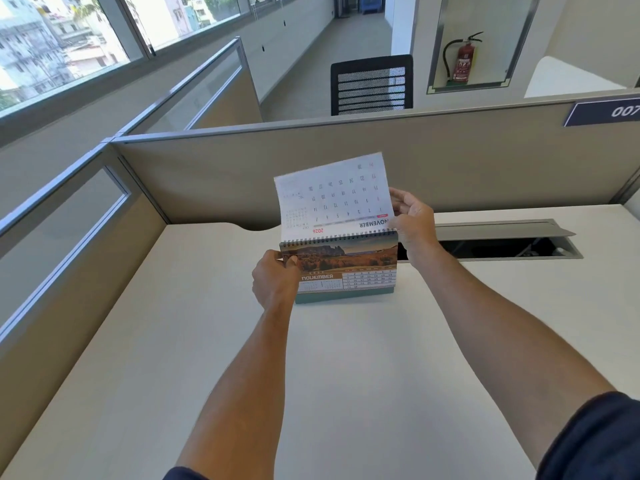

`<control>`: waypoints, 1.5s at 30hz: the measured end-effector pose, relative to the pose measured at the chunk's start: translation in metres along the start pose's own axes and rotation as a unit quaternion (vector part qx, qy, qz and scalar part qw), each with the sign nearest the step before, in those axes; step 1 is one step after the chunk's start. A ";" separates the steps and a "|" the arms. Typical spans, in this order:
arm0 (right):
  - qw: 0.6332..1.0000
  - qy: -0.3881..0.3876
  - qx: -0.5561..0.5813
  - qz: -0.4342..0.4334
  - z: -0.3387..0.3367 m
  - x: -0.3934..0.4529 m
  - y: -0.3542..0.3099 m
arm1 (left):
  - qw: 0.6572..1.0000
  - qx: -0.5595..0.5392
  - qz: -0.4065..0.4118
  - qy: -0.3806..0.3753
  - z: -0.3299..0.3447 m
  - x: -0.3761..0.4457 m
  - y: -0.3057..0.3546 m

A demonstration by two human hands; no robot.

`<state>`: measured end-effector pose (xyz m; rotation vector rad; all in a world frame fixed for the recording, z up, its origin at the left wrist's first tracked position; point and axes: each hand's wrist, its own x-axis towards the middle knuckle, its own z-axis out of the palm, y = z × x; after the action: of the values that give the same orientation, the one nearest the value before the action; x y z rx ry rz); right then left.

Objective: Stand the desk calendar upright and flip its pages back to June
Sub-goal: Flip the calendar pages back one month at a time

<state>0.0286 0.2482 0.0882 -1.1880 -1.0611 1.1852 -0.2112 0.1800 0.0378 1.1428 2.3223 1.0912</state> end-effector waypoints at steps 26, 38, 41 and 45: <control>0.969 0.081 -0.226 0.058 -0.013 0.004 0.006 | 0.949 -0.236 -0.112 -0.178 -0.029 0.017 -0.014; 0.907 0.086 -0.397 0.107 0.001 -0.006 -0.004 | 0.995 -0.061 -0.002 -0.079 -0.016 0.002 -0.004; 0.912 0.085 -0.383 0.119 0.003 -0.005 -0.003 | 0.995 -0.060 0.004 -0.077 -0.016 0.002 -0.005; 0.912 0.092 -0.375 0.136 0.003 -0.005 -0.002 | 0.996 -0.057 0.006 -0.074 -0.015 0.002 -0.003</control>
<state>0.0251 0.2432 0.0902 -2.0577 -1.2773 0.8483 -0.2229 0.1723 0.0453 1.1545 2.1158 1.0900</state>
